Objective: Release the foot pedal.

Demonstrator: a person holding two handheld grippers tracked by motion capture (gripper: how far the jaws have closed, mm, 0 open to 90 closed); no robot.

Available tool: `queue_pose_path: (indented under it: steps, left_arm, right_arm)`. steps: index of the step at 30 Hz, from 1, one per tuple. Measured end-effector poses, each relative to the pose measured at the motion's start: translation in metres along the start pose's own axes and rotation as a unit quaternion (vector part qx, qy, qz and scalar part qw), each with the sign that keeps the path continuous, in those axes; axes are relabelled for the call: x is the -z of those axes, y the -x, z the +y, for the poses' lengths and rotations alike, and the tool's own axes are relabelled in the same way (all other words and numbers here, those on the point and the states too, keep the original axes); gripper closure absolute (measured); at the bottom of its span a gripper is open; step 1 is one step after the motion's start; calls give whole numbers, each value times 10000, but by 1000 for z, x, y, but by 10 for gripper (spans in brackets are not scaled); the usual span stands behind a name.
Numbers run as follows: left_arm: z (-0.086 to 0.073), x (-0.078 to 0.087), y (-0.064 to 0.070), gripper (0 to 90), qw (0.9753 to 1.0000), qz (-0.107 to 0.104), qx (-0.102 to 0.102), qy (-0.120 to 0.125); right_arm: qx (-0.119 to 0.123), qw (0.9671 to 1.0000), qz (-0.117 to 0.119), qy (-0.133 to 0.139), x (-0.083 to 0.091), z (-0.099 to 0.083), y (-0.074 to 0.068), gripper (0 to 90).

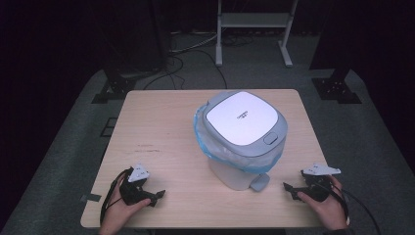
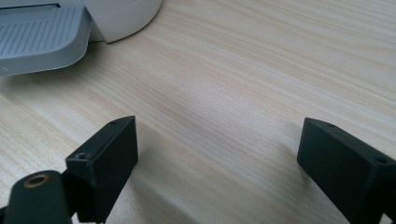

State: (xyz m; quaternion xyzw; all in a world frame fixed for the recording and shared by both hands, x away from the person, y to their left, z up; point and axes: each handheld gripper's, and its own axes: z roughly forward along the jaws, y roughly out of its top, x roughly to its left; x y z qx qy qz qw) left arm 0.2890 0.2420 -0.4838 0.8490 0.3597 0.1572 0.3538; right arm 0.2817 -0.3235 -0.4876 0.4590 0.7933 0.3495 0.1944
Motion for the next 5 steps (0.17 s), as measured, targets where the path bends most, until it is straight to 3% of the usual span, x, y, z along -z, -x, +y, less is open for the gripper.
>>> queue_pose_path:
  steps: [5]
  left_arm:
    - [0, 1, 0, 0, 10000, 13, 3, -9]
  right_arm:
    - [1, 10000, -3, 0, 0, 0, 0, 109]
